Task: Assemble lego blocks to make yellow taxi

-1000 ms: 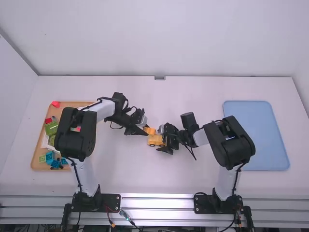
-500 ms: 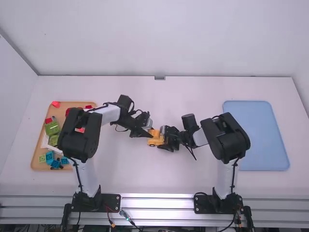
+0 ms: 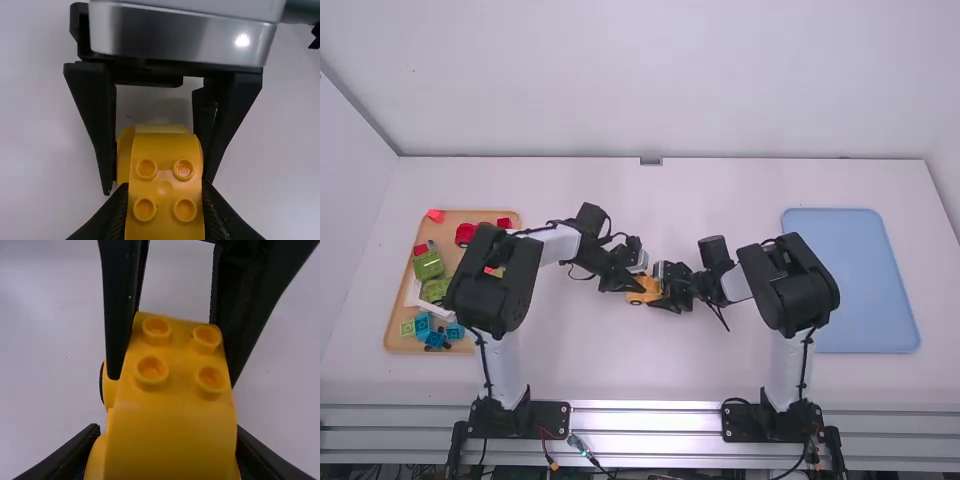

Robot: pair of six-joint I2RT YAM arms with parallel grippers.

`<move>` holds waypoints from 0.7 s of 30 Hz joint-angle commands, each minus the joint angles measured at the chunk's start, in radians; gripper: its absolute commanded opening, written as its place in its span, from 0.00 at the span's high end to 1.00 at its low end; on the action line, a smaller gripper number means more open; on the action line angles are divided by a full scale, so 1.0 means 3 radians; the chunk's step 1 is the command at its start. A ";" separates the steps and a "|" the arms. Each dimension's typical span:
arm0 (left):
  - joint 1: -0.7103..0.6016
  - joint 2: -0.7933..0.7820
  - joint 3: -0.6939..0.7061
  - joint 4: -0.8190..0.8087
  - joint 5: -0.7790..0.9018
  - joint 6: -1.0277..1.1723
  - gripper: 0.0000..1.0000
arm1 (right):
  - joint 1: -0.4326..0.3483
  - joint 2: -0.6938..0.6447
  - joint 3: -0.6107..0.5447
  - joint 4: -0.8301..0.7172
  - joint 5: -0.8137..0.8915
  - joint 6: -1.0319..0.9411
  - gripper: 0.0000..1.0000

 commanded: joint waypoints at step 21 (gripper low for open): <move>-0.0088 -0.0484 -0.0618 0.0706 -0.0240 -0.0567 0.98 | 0.0003 0.0056 0.0019 -0.0019 -0.0022 -0.0015 0.60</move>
